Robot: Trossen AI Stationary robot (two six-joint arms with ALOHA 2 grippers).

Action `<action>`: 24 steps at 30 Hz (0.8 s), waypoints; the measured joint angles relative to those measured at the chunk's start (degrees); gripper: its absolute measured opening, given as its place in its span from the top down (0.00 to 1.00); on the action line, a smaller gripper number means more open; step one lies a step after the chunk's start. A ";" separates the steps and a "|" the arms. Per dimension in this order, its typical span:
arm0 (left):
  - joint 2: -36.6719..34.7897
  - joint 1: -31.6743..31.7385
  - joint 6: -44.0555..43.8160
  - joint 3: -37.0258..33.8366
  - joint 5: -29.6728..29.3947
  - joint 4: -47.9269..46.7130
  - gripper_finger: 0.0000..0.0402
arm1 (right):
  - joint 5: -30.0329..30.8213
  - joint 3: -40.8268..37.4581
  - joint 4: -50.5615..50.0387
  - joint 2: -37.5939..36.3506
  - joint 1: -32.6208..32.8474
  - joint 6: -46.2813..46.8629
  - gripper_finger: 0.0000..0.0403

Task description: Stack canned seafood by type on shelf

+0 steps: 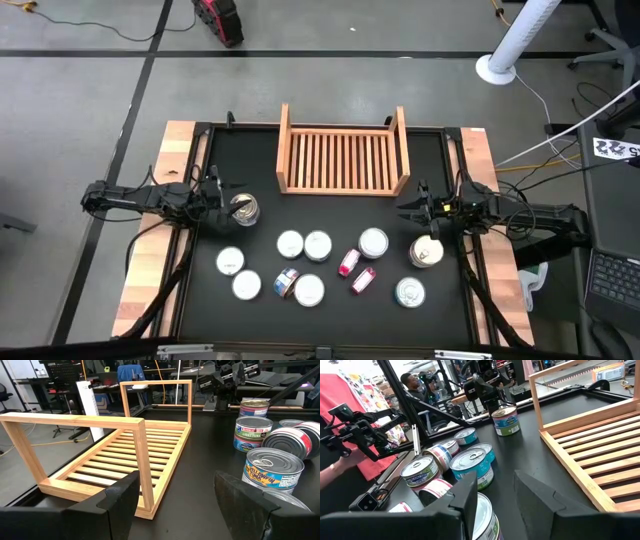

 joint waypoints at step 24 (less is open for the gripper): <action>0.02 -0.01 0.00 0.00 -0.01 0.02 0.38 | 5.37 0.00 2.77 -0.01 0.01 4.47 0.67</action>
